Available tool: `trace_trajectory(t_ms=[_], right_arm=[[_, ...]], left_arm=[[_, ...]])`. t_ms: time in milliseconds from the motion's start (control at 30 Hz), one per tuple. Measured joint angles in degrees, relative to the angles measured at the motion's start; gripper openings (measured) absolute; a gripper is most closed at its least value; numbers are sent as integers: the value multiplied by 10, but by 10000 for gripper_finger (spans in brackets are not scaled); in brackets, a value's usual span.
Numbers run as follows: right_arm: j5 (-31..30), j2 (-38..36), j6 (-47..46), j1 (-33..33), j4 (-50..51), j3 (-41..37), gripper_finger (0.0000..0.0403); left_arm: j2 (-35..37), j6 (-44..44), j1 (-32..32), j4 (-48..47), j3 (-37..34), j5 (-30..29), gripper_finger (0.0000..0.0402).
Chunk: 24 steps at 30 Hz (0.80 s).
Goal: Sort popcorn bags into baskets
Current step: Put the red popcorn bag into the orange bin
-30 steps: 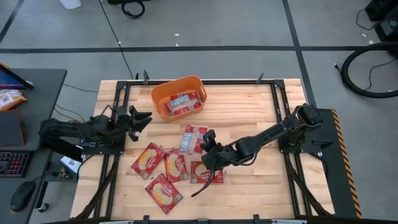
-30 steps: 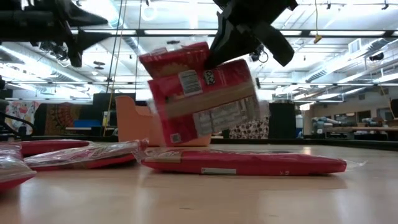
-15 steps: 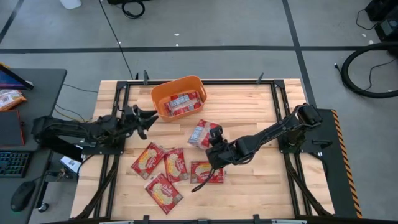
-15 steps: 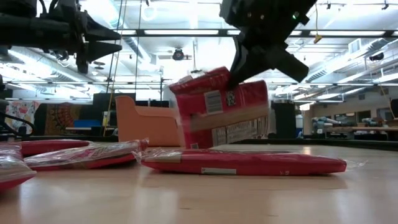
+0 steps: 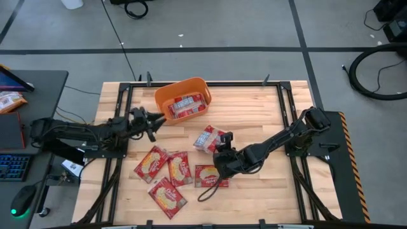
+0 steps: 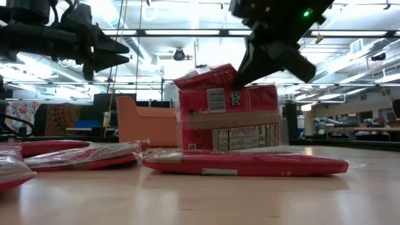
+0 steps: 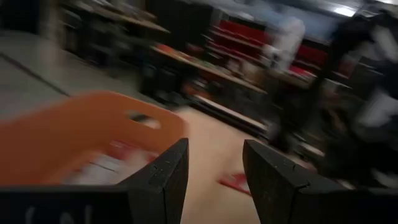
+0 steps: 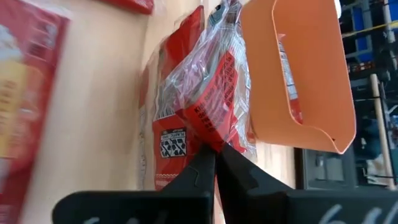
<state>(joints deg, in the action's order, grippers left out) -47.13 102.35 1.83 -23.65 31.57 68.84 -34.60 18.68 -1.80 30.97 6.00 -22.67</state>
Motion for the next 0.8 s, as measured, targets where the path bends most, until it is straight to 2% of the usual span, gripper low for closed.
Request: trace_trajectory(t_ms=[167, 233, 500, 667, 800], right_arm=[[22, 0, -74, -13, -2, 0, 11], [17, 0, -97, -18, -3, 0, 11], [5, 6, -161, -21, -76, 0, 11], [4, 6, -187, -21, -105, 0, 11], [10, 6, -208, -21, -113, 0, 11]], left_arm=[[-44, -13, 2, 41, 8, 227, 156], [-65, -40, 5, 46, 13, 286, 156], [-162, -59, 51, 38, 42, 302, 156], [-224, -85, 75, 39, 67, 268, 160], [-275, -120, 79, 37, 98, 240, 190]])
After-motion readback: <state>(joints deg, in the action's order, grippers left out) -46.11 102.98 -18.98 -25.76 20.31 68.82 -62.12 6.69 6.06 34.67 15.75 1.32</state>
